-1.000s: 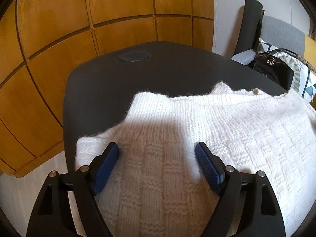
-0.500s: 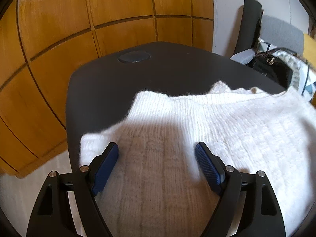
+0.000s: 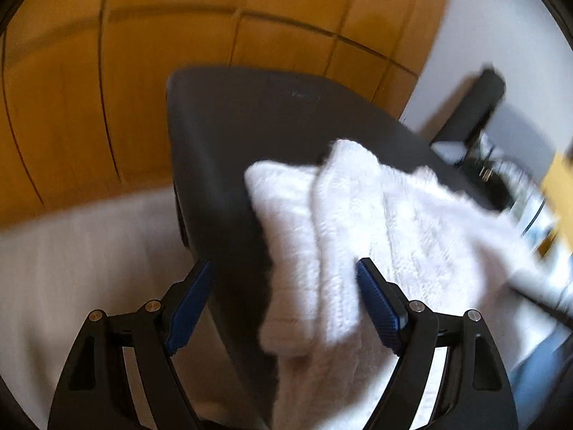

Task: Fold clothes

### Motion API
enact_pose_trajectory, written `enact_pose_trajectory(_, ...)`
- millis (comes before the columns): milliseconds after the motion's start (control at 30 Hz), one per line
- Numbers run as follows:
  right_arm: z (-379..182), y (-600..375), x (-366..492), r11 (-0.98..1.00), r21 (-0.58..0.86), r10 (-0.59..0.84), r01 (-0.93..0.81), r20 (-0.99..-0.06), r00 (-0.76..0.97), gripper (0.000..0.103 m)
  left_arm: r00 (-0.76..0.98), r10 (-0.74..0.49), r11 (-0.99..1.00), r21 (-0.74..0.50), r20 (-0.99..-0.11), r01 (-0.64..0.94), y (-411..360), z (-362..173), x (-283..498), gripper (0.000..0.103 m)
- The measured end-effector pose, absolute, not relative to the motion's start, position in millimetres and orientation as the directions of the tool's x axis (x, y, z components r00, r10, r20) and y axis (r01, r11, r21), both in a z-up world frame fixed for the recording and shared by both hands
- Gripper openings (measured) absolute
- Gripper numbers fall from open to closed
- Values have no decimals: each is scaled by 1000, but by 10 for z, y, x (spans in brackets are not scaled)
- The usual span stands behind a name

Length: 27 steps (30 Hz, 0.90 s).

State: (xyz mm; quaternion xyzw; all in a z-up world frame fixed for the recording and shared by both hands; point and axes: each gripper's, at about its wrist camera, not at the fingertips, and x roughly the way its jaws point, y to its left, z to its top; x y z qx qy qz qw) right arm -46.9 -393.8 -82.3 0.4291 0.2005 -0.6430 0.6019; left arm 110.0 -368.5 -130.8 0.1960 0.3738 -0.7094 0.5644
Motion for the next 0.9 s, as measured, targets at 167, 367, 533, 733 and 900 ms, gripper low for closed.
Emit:
enact_pose_trajectory(167, -912, -3905, -140, -122, 100, -525, 987, -851, 21, 34, -244, -665, -53, -281, -706, 958, -3542, -1086, 1091, 83)
enact_pose_trajectory(367, -663, -3304, -177, -247, 159, -577, 956, -817, -13, 46, -304, -641, -218, -212, -705, 953, -3277, -816, 687, 83)
enact_pose_trajectory(533, -482, -2781, -317, -376, 156, -567, 913, -818, -93, 80, -248, -660, -297, -57, -709, 953, -2948, -607, 366, 83)
enact_pose_trajectory(733, -349, -2582, -373, -436, 172, -569, 883, -813, -123, 85, -233, -710, -336, 29, -665, 941, -2624, -353, 198, 85)
enact_pose_trajectory(900, -151, -2545, -247, -433, 141, -591, 890, -790, -163, 85, -251, -714, -342, 12, -654, 940, -2499, -164, 233, 85)
